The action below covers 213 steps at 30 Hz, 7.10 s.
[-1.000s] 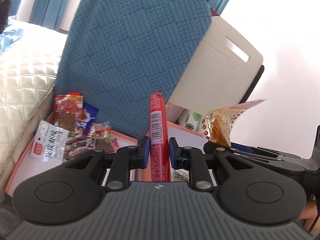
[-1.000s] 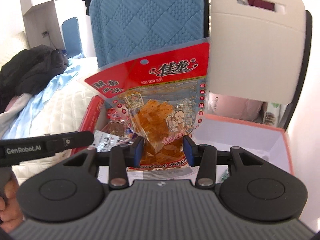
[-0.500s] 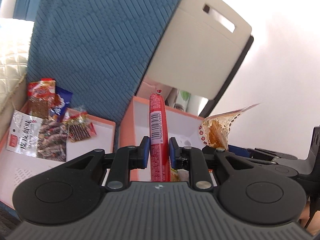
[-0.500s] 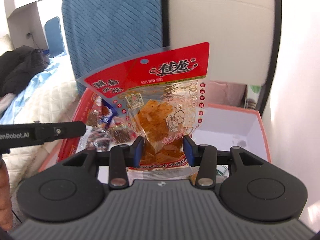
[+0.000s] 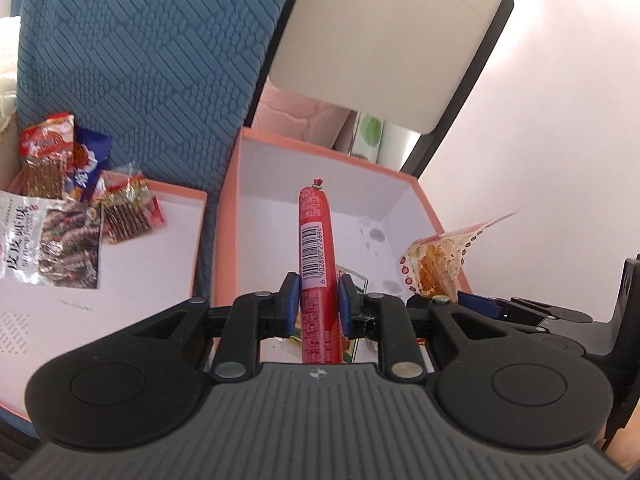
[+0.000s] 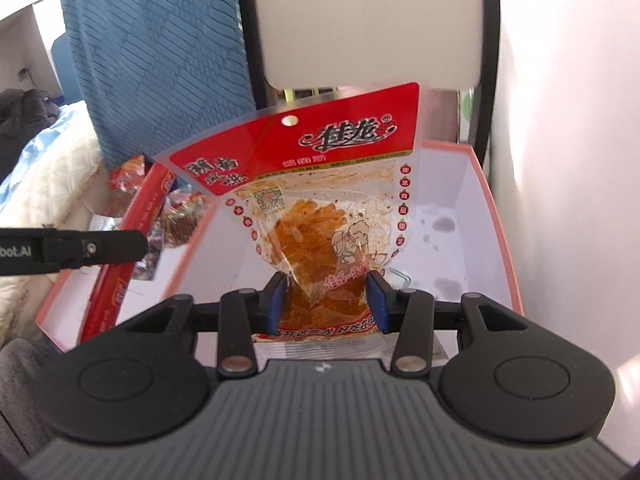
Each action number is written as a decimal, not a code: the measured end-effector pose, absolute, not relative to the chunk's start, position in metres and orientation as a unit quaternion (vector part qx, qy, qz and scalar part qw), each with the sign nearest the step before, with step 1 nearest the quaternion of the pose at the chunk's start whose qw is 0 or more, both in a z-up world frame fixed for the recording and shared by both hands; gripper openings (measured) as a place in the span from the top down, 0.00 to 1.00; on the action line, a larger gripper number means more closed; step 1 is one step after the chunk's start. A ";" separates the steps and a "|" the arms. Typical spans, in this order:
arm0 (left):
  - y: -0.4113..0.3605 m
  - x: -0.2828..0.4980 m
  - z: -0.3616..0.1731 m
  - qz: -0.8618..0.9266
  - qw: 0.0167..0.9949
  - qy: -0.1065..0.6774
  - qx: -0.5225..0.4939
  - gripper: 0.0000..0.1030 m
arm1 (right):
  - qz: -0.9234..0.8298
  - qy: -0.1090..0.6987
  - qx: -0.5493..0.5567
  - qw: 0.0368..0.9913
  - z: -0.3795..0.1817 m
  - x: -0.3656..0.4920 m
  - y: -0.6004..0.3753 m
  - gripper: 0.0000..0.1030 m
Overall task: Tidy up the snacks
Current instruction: 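Carry the red sausage to the shoebox with the left tool while the right tool carries the spicy-strip packet, then open both tools to drop the sausage and spicy-strip packet into the shoebox, then withdraw both open tools from the shoebox back toward the snack tray, then lower the left tool to the shrimp-flavor bag while the right tool reaches the dried-tofu strip packet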
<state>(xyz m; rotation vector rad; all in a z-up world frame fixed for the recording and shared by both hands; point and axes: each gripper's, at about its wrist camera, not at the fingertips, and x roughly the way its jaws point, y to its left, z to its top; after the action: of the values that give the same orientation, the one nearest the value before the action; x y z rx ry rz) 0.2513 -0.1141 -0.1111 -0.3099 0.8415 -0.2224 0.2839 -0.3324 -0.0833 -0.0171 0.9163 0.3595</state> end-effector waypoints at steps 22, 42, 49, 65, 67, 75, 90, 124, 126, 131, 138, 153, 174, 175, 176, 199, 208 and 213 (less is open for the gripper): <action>-0.127 0.278 -0.143 -0.101 0.879 0.441 -0.149 0.47 | 0.150 0.473 -0.002 0.868 -0.133 0.307 -0.343 0.48; -0.091 0.215 -0.067 -0.108 0.921 0.348 -0.138 0.44 | 0.169 0.411 0.001 0.896 -0.067 0.274 -0.316 0.36; -0.068 0.183 -0.038 -0.101 0.936 0.309 -0.132 0.44 | 0.177 0.376 0.008 0.909 -0.035 0.254 -0.298 0.36; -0.024 0.128 -0.009 -0.076 0.952 0.262 -0.136 0.44 | 0.207 0.332 0.011 0.920 0.006 0.201 -0.254 0.36; -0.019 0.124 -0.011 -0.072 0.952 0.263 -0.138 0.44 | 0.209 0.331 0.011 0.920 0.007 0.196 -0.250 0.36; 0.004 0.109 -0.019 -0.055 0.950 0.270 -0.148 0.44 | 0.214 0.340 0.003 0.916 0.001 0.185 -0.235 0.36; 0.035 0.087 -0.042 -0.034 0.939 0.297 -0.168 0.44 | 0.238 0.375 -0.011 0.896 -0.020 0.159 -0.205 0.36; 0.078 0.114 -0.092 0.001 0.912 0.352 -0.209 0.44 | 0.252 0.414 -0.022 0.874 -0.047 0.171 -0.162 0.36; 0.081 0.117 -0.096 0.003 0.910 0.355 -0.212 0.44 | 0.250 0.417 -0.022 0.873 -0.050 0.174 -0.161 0.36; 0.087 0.125 -0.105 0.007 0.906 0.363 -0.219 0.44 | 0.247 0.423 -0.024 0.872 -0.054 0.183 -0.157 0.36; 0.094 0.136 -0.123 0.014 0.900 0.375 -0.222 0.37 | 0.238 0.428 -0.026 0.872 -0.061 0.199 -0.149 0.36; 0.122 0.175 -0.166 0.037 0.884 0.406 -0.228 0.34 | 0.236 0.458 -0.037 0.856 -0.098 0.240 -0.120 0.36; 0.150 0.238 -0.244 0.055 0.851 0.465 -0.237 0.34 | 0.261 0.475 -0.053 0.839 -0.156 0.342 -0.078 0.36; 0.151 0.241 -0.246 0.056 0.851 0.465 -0.236 0.33 | 0.260 0.476 -0.055 0.838 -0.159 0.348 -0.077 0.36; 0.151 0.244 -0.248 0.055 0.852 0.465 -0.235 0.33 | 0.257 0.479 -0.056 0.838 -0.164 0.356 -0.076 0.36; 0.122 0.328 -0.266 0.011 0.884 0.458 -0.093 0.06 | 0.253 0.537 -0.116 0.796 -0.241 0.443 -0.043 0.19; 0.124 0.333 -0.274 0.032 0.890 0.450 -0.072 0.06 | 0.294 0.543 -0.140 0.774 -0.252 0.450 -0.023 0.15; 0.125 0.336 -0.278 0.049 0.890 0.450 -0.060 0.01 | 0.298 0.530 -0.141 0.782 -0.256 0.449 -0.017 0.13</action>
<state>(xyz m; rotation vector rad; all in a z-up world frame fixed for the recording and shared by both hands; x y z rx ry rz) 0.3359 0.1253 -0.2782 -0.1238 0.9350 0.1016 0.4492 -0.0169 -0.2556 -0.3037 1.1437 0.6439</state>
